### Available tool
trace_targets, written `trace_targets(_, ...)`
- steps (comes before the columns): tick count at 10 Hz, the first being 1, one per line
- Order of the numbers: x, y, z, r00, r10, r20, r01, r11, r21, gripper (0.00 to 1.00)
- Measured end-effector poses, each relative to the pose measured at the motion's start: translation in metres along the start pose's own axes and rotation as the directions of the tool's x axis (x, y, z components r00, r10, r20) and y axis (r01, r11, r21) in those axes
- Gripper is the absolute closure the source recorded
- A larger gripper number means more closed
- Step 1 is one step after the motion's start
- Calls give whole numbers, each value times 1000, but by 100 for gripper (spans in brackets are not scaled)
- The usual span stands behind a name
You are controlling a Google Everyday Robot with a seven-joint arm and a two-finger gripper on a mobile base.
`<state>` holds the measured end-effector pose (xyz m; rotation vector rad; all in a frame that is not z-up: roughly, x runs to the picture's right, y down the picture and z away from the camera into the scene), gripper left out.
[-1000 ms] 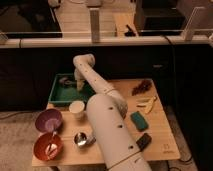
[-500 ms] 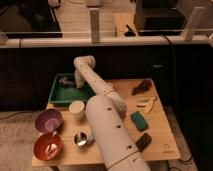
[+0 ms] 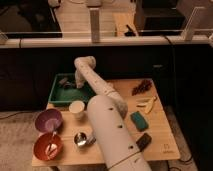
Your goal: Place brush in red bowl
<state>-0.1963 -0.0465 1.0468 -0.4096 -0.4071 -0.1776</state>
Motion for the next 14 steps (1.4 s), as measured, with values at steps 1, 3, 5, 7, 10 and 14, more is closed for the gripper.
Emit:
trace_targets(1,1,-1,-3,1000,3,4,-3,1000,8,80)
trace_targets(3,1,-2,-9,1000,4,15,-5,1000,22,88)
trace_targets(5,0,-3,-19,999,-3,39,1,999,42,97)
trace_targets(7,-3,-7,-32,997,-40,73,35,998,58,97)
trace_targets(10,-10,-9,-51,988,-114,106,107,992,72,97)
trace_targets(14,-18,1,-74,977,-191,93,184,980,77,97)
